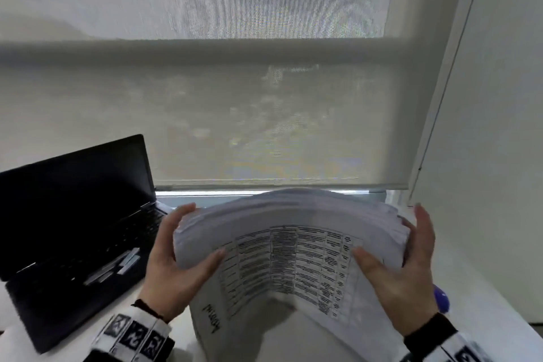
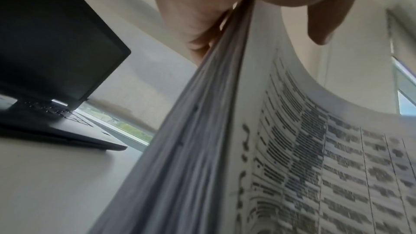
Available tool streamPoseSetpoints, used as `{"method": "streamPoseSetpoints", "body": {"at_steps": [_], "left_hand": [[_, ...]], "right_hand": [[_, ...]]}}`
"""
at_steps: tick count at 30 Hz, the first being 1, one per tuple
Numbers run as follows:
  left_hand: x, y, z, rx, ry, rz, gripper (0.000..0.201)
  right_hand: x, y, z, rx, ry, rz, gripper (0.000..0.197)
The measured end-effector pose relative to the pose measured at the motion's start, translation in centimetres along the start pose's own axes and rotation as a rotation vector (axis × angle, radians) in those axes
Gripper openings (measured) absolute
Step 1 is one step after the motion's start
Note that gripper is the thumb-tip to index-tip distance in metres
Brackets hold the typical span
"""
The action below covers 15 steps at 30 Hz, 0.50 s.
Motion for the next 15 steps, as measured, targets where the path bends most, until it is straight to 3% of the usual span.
{"method": "streamPoseSetpoints", "body": {"at_steps": [2, 4, 6, 10, 13, 15], "left_hand": [[-0.2, -0.5, 0.3, 0.056, 0.042, 0.016, 0.077], [-0.2, -0.3, 0.8, -0.031, 0.093, -0.011, 0.079], [-0.2, -0.3, 1.2, -0.080, 0.126, -0.028, 0.072], [-0.6, 0.0, 2.3, -0.171, 0.211, -0.042, 0.046], [-0.9, 0.1, 2.5, -0.252, 0.233, -0.062, 0.045], [-1.0, -0.3, 2.4, -0.281, 0.225, -0.049, 0.050]], "right_hand": [[-0.3, -0.5, -0.1, -0.048, -0.012, 0.052, 0.098], [-0.5, -0.2, -0.6, -0.009, -0.027, 0.001, 0.098], [-0.5, 0.7, -1.2, 0.056, -0.065, -0.078, 0.100], [-1.6, 0.0, -1.6, 0.215, -0.147, 0.006, 0.086], [-2.5, 0.8, -2.8, 0.593, -0.315, -0.151, 0.065], [-3.2, 1.2, -3.1, 0.698, -0.315, -0.256, 0.065]]}}
Point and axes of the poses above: each hand's wrist, its own x-axis away from the middle knuckle, its own y-axis out of the palm, z = x × y, the point moved 9 cm from there along -x, towards the middle knuckle, and after that the axes turned 13 degrees about -y, right-handed, at the moved point
